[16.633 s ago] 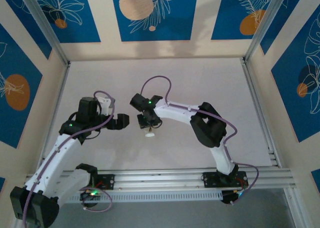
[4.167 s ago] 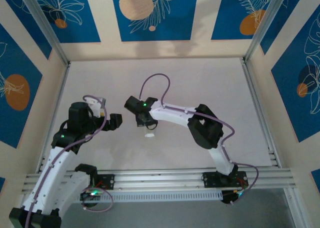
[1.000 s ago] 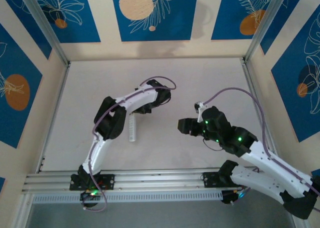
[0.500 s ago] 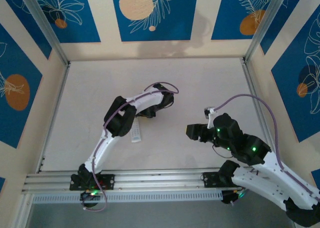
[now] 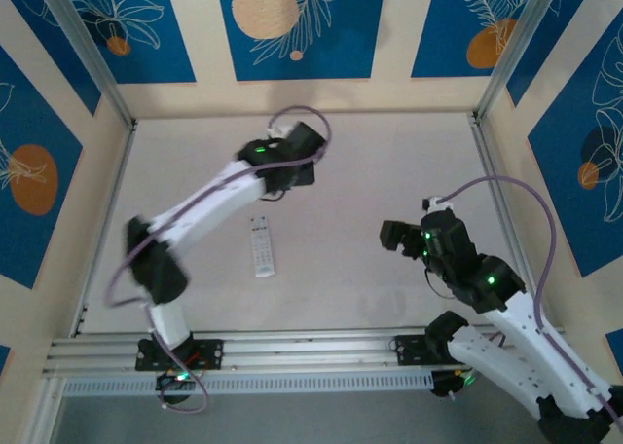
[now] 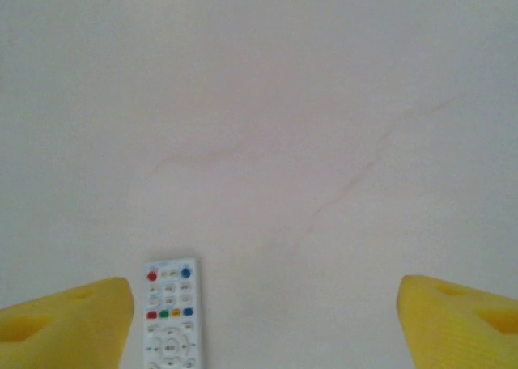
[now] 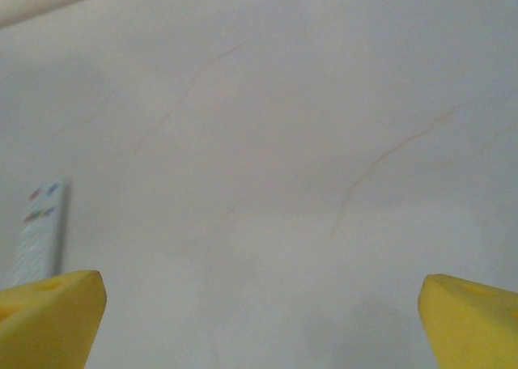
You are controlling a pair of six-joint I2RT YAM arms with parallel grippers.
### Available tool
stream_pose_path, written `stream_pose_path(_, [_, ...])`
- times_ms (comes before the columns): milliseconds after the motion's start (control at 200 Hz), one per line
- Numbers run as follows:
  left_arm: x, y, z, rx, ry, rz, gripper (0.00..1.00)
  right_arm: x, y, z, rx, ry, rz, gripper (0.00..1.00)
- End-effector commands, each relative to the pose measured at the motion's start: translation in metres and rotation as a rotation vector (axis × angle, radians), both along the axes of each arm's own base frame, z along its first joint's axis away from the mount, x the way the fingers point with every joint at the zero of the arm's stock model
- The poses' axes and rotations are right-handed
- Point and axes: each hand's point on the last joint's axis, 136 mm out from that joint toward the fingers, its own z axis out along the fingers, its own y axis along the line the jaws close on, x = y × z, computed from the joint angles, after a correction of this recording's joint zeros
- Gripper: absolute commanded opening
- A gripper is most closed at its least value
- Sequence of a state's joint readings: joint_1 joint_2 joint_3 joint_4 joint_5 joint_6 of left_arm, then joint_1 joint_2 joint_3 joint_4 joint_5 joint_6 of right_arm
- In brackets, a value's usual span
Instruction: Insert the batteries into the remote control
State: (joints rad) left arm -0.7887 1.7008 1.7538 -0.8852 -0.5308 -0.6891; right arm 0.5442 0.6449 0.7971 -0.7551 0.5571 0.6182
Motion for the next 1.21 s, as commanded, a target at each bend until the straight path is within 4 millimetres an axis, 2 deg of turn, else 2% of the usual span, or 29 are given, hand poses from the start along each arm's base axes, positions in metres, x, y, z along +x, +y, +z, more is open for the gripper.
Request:
stream_pose_path(0, [-0.005,0.007,0.049,0.003,-0.255,-0.164,0.95,0.027,-0.039,-0.007,-0.081,-0.060,-0.169,0.99])
stream_pose_path(40, [-0.010,0.024,0.058,0.020,-0.312,-0.154,0.98,0.033,-0.053,-0.015,-0.087,-0.051,-0.232,0.99])
stream_pose_path(130, [-0.021,0.070,0.050,0.100,-0.335,-0.124,1.00,0.046,-0.084,-0.041,-0.117,-0.019,-0.362,0.99])
stream_pose_path(220, [-0.026,0.119,0.019,0.129,-0.317,-0.058,1.00,0.057,-0.104,-0.071,-0.160,-0.005,-0.408,0.99])
stream_pose_path(350, [-0.038,0.184,-0.027,0.129,-0.347,0.068,1.00,0.068,-0.115,-0.110,-0.181,-0.008,-0.393,0.99])
stream_pose_path(405, [-0.047,0.208,-0.047,0.147,-0.359,0.122,1.00,0.074,-0.114,-0.122,-0.179,-0.030,-0.382,0.99])
stream_pose_path(475, [-0.056,0.229,-0.074,0.161,-0.372,0.145,1.00,0.090,-0.105,-0.119,-0.184,-0.062,-0.326,0.99])
stream_pose_path(615, [-0.067,0.245,-0.126,0.174,-0.420,0.102,1.00,0.123,-0.098,-0.107,-0.196,-0.185,-0.290,0.99])
stream_pose_path(685, [-0.071,0.257,-0.144,0.161,-0.437,0.137,1.00,0.140,-0.085,-0.105,-0.168,-0.219,-0.234,0.99])
stream_pose_path(750, [-0.069,0.259,-0.142,0.141,-0.466,0.118,1.00,0.160,-0.072,-0.101,-0.183,-0.245,-0.153,0.99])
stream_pose_path(765, [-0.068,0.259,-0.140,0.142,-0.485,0.112,1.00,0.160,-0.071,-0.109,-0.196,-0.205,-0.146,0.99])
stream_pose_path(865, [-0.060,0.265,-0.137,0.124,-0.547,0.102,1.00,0.176,-0.069,-0.113,-0.200,-0.158,-0.103,1.00])
stream_pose_path(905, [-0.054,0.263,-0.137,0.089,-0.552,0.072,1.00,0.179,-0.068,-0.111,-0.170,-0.171,-0.068,0.99])
stream_pose_path(950, [-0.048,0.263,-0.137,0.055,-0.567,0.059,1.00,0.179,-0.076,-0.109,-0.143,-0.199,-0.066,1.00])
stream_pose_path(995, [-0.041,0.266,-0.138,0.031,-0.582,0.069,1.00,0.178,-0.084,-0.106,-0.105,-0.301,-0.083,0.99])
stream_pose_path(1035, [-0.033,0.268,-0.138,0.020,-0.592,0.073,1.00,0.173,-0.065,-0.121,-0.135,-0.276,0.012,0.99])
stream_pose_path(1055, [-0.029,0.269,-0.137,0.019,-0.597,0.074,1.00,0.179,-0.054,-0.119,-0.162,-0.306,0.056,0.99])
stream_pose_path(1080, [-0.022,0.269,-0.138,0.018,-0.597,0.071,1.00,0.181,-0.052,-0.117,-0.183,-0.370,0.045,0.99])
stream_pose_path(1130, [-0.008,0.274,-0.141,-0.009,-0.596,0.089,1.00,0.174,-0.062,-0.129,-0.165,-0.261,-0.005,0.99])
stream_pose_path(1160, [0.000,0.276,-0.147,-0.050,-0.574,0.097,1.00,0.177,-0.065,-0.119,-0.153,-0.318,-0.005,0.99])
stream_pose_path(1200, [0.010,0.274,-0.153,-0.069,-0.572,0.073,1.00,0.175,-0.068,-0.123,-0.173,-0.333,-0.035,0.99])
